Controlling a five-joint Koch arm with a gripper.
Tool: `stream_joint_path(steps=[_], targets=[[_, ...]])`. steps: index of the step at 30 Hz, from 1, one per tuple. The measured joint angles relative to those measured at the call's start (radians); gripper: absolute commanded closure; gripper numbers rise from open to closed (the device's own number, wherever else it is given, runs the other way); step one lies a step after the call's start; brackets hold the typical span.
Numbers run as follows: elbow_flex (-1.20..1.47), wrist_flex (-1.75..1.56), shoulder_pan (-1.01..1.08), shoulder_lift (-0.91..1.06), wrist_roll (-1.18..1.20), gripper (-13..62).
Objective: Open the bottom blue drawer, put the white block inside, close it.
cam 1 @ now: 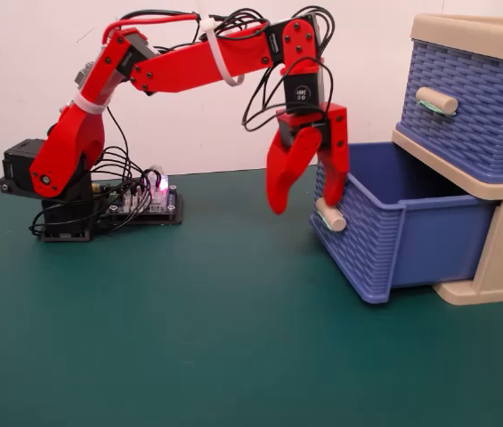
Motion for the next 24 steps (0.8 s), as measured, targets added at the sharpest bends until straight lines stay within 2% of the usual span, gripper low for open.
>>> stream_joint_path(steps=[8,11,18,24], targets=[[-0.331,-0.173,-0.057,-0.252,0.043,15.0],[-0.367,-0.25,-0.075,-0.287,0.064,15.0],[-0.373,-0.403,-0.097,-0.304,0.123,14.7],[-0.373,-0.273,-0.051,-0.215,0.132,14.9]])
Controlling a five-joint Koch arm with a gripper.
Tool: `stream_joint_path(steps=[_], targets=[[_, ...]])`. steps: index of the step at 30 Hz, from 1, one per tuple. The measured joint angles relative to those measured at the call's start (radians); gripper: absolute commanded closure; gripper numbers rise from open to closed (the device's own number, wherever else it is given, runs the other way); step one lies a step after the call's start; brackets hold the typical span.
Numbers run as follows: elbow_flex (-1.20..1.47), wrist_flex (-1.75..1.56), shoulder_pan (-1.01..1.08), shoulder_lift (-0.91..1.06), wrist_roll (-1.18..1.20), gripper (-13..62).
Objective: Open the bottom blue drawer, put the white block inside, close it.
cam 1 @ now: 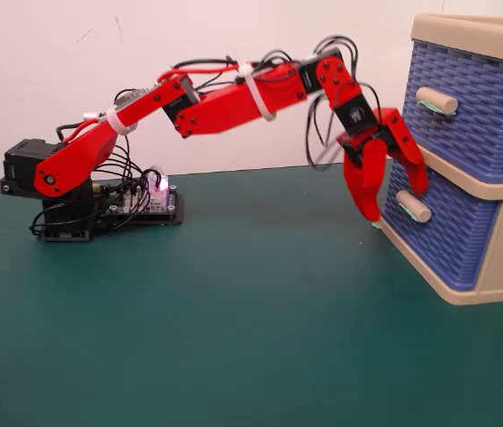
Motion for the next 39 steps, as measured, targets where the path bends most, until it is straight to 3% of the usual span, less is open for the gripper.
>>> stream_joint_path(steps=[7,12,16,19,24,30,39], targets=[[0.069,0.44,0.402,0.345,-0.071,15.2],[0.595,0.44,0.779,0.638,-0.416,15.4],[1.129,0.426,1.213,0.85,-0.913,15.5],[1.378,0.35,1.397,0.928,-1.154,15.4],[1.875,0.121,1.422,1.094,-1.27,15.4],[2.329,0.032,1.424,1.486,-1.273,14.9],[2.368,0.012,1.404,1.525,-1.279,14.9]])
